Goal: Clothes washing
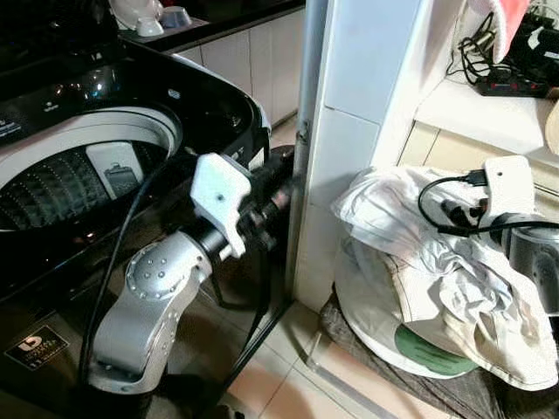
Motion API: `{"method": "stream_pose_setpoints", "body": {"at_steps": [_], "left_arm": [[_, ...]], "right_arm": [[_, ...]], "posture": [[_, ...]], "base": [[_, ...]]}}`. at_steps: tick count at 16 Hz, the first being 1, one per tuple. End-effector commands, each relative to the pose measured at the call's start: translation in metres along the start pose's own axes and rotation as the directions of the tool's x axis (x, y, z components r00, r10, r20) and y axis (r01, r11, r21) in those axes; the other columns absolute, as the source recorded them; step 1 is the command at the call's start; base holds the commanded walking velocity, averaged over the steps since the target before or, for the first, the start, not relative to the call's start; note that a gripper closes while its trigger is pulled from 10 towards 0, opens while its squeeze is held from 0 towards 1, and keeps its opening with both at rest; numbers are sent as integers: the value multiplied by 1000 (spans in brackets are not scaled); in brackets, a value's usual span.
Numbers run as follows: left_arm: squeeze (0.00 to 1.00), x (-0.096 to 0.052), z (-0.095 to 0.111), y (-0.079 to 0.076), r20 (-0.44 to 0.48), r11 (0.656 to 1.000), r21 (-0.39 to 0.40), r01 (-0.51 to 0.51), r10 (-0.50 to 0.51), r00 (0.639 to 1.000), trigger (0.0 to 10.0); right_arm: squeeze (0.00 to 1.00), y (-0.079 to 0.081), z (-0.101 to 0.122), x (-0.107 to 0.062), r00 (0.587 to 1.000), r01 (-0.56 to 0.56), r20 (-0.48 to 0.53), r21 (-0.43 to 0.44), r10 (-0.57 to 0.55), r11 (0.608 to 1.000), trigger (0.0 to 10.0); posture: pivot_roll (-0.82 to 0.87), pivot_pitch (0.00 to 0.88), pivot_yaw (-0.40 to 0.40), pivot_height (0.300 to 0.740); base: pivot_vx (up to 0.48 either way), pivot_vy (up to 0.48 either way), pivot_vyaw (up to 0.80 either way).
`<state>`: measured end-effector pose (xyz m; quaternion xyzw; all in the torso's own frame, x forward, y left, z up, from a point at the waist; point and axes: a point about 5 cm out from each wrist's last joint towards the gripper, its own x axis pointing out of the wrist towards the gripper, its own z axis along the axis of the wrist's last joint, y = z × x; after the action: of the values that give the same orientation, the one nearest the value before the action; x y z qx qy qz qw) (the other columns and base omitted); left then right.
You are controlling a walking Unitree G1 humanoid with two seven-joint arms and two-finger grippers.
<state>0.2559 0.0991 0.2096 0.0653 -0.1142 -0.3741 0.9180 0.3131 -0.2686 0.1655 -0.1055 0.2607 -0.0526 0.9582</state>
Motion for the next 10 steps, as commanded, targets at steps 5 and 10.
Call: {"method": "stream_pose_setpoints", "body": {"at_steps": [5, 10], "left_arm": [[0, -6, 8, -15, -26, 985, -19, 171, -172, 985, 10000], [0, -5, 6, -15, -31, 984, -29, 176, -177, 984, 10000]], "right_arm": [[0, -1, -26, 10, 987, -125, -100, 34, 128, 992, 10000], [0, -4, -26, 10, 987, -132, -80, 55, 136, 990, 0]], "posture": [[-43, 11, 5, 740], [-49, 3, 16, 740]], "base": [[0, 0, 0], [0, 0, 0]]}}
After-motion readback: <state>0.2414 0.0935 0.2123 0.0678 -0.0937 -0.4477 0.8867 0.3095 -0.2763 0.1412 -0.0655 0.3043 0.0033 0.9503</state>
